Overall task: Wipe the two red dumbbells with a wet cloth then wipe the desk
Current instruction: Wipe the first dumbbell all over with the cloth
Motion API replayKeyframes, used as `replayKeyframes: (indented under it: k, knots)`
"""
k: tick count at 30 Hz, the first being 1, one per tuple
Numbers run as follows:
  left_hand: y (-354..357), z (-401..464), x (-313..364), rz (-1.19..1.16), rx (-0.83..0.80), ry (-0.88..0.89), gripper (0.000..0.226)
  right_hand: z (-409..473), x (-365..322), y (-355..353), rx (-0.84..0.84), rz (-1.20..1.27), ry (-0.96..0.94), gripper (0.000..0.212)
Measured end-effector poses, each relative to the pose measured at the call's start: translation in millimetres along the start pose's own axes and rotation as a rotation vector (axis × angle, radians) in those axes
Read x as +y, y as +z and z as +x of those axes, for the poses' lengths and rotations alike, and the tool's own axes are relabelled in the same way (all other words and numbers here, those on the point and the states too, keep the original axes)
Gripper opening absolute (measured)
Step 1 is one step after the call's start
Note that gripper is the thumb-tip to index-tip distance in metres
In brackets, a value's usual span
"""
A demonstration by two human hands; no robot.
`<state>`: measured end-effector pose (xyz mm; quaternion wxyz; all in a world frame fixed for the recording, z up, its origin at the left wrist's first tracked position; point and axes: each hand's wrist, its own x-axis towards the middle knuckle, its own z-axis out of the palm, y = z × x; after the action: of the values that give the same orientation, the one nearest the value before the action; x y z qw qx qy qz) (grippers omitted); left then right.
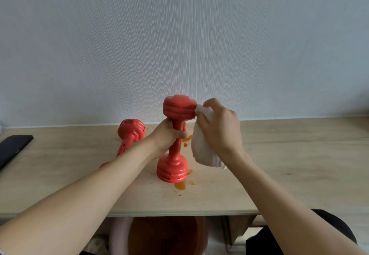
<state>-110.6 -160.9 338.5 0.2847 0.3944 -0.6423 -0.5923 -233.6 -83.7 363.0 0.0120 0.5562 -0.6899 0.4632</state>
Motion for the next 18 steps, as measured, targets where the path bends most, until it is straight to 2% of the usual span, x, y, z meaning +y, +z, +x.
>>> replayKeyframes:
  k: [4, 12, 18]
  knots:
    - [3, 0, -1, -0.001, -0.008, -0.006, 0.031, 2, 10, 1, -0.009, 0.064, 0.073, 0.019]
    - [-6, 2, -1, -0.028, -0.024, -0.012, 0.031, -12, 1, 1, -0.019, 0.036, -0.049, 0.022]
    - [-8, 1, -1, -0.031, -0.099, -0.025, 0.031, 3, 15, 5, -0.036, 0.065, 0.025, 0.018]
